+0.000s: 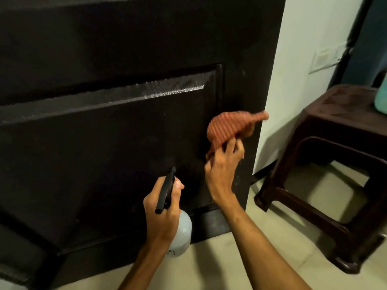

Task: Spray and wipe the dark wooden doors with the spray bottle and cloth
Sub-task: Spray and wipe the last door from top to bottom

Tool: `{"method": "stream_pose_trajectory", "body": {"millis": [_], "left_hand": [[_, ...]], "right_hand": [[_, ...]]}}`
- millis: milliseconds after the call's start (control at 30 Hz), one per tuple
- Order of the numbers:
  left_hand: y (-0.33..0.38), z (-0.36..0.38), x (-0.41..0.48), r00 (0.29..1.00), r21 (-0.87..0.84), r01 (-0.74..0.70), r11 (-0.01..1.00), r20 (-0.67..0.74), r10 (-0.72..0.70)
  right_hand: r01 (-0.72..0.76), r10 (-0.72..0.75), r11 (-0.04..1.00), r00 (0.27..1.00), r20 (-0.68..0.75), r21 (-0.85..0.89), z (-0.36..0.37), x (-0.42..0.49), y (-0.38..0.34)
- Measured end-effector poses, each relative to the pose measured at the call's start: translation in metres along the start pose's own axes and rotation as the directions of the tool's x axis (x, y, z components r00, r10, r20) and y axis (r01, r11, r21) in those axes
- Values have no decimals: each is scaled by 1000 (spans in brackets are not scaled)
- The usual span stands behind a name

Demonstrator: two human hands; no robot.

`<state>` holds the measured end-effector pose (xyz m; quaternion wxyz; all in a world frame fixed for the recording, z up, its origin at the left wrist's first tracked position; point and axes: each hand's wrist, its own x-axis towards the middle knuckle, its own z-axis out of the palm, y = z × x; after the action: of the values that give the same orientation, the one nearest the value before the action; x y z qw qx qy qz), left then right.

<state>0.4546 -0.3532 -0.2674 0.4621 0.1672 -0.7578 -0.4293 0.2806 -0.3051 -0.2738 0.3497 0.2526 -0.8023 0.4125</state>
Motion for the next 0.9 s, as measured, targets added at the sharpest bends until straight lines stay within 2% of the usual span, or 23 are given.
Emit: {"method": "stream_pose_trajectory", "body": {"millis": [100,167,200,300,367,433,500,567,633,667,700,733,800,833,867,900], "left_hand": [[-3,10,0,1000,3,11,1000,24,-11],[-5,13,-2,999,-7,30,1000,38,-30],[-7,13,-3,999,-11,36,999,38,-35],[-11,15,-3,999,-16,29,999,44,-28],[-12,19,-1,999,-19,22,1000,42,-21],[-12,25,-2,998,-20,25,999,53,-24],[-11,30,-3,998,-34,27,999,62,-24],[-11,36,-5,996,-34,45,998,76,-43],[-12,42,-10,993,-38,65,997,99,-61],[-12,44,-12,992,-44,73,996,108,-68],[-13,45,-12,991,-48,79,996,114,-73],[-15,46,-12,990,-45,79,996,119,-73],[-19,50,-10,990,-32,74,997,126,-69],[-22,52,-9,989,-30,72,997,128,-68],[-24,54,-9,989,-31,72,997,129,-68],[-25,57,-9,989,-33,75,997,130,-70]], "right_hand": [[-144,143,990,981,134,-3,17,-75,27],[-166,160,986,961,227,7,18,-100,34],[-149,143,989,963,229,8,15,-92,30],[20,-21,1000,995,93,9,1,-27,9],[118,-118,993,993,-12,-2,-6,11,1],[145,-146,989,989,-29,-23,0,8,11],[22,-22,999,1000,17,24,17,-33,33],[-269,262,958,962,74,98,30,-80,49],[-573,558,803,820,132,165,31,-100,54],[-644,623,741,765,163,190,29,-98,51],[-645,623,736,764,168,204,26,-88,47],[-589,571,772,808,148,237,23,-72,43],[-354,354,901,934,46,252,18,-35,39],[-232,236,947,972,9,223,19,-21,38],[-160,163,967,987,0,200,21,-13,39],[-158,159,969,987,12,191,24,-14,44]]}}
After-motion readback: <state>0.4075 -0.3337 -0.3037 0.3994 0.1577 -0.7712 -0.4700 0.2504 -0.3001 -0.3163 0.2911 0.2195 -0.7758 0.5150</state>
